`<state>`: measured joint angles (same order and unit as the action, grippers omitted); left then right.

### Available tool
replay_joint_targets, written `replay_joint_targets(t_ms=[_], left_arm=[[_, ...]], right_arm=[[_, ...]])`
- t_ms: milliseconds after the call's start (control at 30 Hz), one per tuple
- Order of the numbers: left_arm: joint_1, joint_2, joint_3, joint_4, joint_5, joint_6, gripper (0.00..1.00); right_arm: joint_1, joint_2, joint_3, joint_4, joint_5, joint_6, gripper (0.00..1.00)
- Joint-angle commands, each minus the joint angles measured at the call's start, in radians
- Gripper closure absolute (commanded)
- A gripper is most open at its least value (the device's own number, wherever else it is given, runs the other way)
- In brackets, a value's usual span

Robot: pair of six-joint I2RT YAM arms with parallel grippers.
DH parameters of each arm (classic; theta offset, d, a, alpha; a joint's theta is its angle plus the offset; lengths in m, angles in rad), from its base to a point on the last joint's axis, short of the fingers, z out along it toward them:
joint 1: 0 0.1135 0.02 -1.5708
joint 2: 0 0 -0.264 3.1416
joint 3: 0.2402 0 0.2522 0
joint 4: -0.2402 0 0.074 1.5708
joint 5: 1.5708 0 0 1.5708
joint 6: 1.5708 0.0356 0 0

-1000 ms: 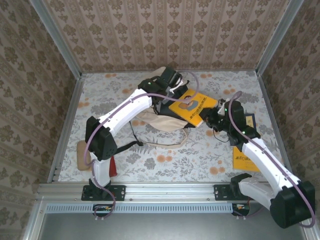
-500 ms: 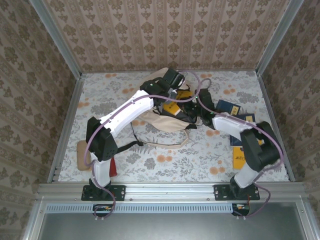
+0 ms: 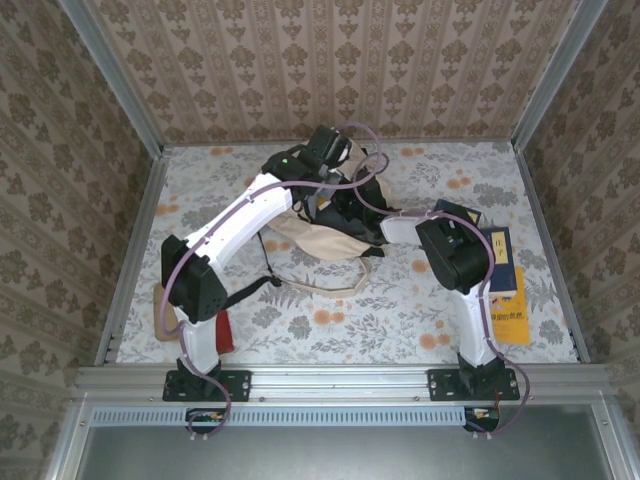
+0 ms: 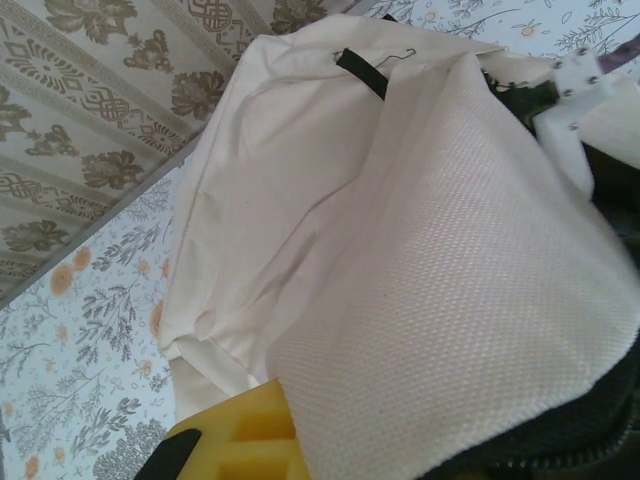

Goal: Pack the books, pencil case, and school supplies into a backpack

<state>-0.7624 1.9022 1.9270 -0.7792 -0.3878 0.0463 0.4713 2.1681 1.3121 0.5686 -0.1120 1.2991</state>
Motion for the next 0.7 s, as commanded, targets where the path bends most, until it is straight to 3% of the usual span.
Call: replay_joint_targets(t_ms=[0,67,167,333,533,667], left_arm=[[0.018,-0.045,0.034,0.009,0.018,-0.046,0.98],[0.035,-0.044,0.023,0.011,0.029,-0.056,0.98],[0.059,-0.042,0.008,0.015,0.043,-0.071,0.98],[0.084,-0.044,-0.017,0.031,0.039,-0.075,0.98],[0.122,-0.066,-0.080,0.046,0.013,-0.080,0.98],[0.166,-0.145,-0.194,0.051,-0.051,-0.063,0.98]], right_arm=[[0.007,0.017,0.060,0.015,0.022,0.041,0.54],[0.007,-0.026,0.018,-0.013,0.015,0.019,0.41],[0.006,-0.130,-0.083,-0.054,0.009,-0.025,0.31],[-0.005,-0.315,-0.232,-0.215,-0.060,-0.067,0.31],[-0.022,-0.548,-0.430,-0.332,-0.146,-0.114,0.37],[-0.088,-0.755,-0.479,-0.624,-0.053,-0.308,0.37]])
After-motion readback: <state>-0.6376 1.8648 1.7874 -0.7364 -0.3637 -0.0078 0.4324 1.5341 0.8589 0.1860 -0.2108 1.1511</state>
